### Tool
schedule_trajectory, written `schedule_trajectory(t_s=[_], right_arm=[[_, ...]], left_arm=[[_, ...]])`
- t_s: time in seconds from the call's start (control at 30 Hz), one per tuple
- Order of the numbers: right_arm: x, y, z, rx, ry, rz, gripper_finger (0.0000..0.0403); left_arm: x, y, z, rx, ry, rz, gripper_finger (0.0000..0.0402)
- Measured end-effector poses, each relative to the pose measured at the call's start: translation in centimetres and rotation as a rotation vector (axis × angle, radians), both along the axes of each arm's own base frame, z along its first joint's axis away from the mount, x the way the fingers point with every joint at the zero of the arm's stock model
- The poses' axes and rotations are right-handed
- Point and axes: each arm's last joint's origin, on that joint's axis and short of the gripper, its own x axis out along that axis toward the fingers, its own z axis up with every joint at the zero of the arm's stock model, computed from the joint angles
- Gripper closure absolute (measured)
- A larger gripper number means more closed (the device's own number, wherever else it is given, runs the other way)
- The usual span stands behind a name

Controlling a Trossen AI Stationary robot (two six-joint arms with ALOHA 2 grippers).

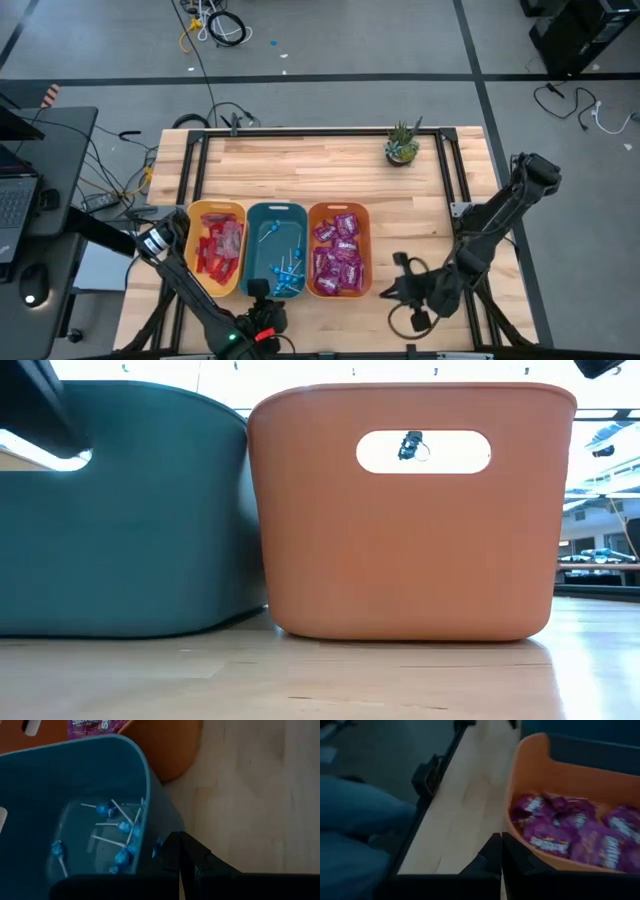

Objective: Sort candy
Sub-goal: Adjust the colored bins

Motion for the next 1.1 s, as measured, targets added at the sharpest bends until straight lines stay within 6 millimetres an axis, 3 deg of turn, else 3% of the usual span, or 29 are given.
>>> schedule_trajectory(t_s=[0.1, 0.33, 1.1], right_arm=[[0.7, 0.8, -1.5, -0.035, 0.031, 0.051, 0.0403], [1.6, 1.6, -3.8, -0.071, 0.056, -0.007, 0.0403], [2.6, -0.6, -4.2, -0.152, 0.073, -0.169, 0.0403]], left_arm=[[0.4, 0.1, -0.3, -0.02, -0.017, 0.008, 0.0402], [0.7, 0.4, -1.3, -0.04, -0.042, 0.021, 0.0402], [1.3, 1.0, -1.2, 0.024, -0.118, 0.043, 0.0402]])
